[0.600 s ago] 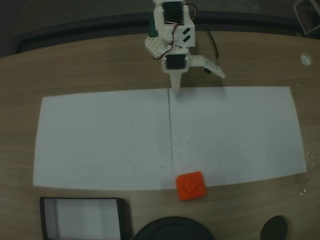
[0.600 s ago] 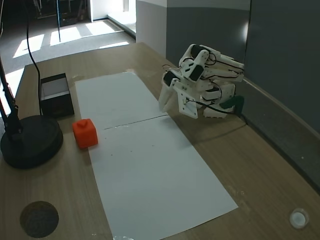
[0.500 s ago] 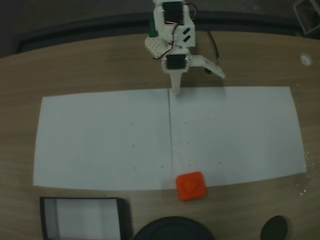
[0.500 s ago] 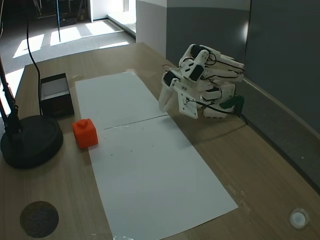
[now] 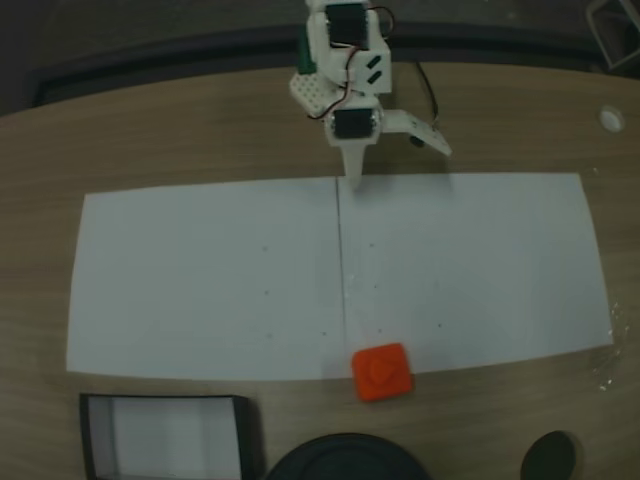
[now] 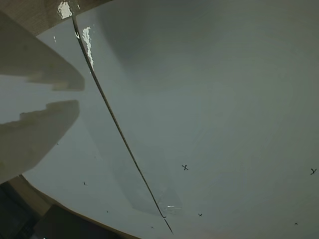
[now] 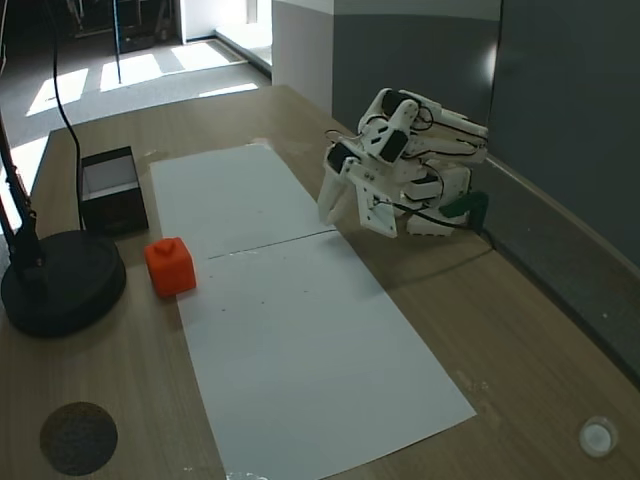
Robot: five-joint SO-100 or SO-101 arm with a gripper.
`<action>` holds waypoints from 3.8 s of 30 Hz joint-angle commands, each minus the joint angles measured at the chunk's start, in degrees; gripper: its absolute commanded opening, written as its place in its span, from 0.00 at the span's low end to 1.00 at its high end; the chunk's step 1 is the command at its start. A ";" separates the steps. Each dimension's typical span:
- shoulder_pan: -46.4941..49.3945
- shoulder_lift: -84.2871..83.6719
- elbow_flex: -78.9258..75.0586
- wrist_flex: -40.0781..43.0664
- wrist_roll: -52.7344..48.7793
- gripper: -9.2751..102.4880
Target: Grab a orange square and put it in the box.
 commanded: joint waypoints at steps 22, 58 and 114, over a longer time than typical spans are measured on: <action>0.26 1.14 -3.52 0.88 -0.18 0.08; -2.81 -21.27 -30.59 -12.74 -10.37 0.33; -1.05 -143.17 -123.05 -4.31 -13.01 0.11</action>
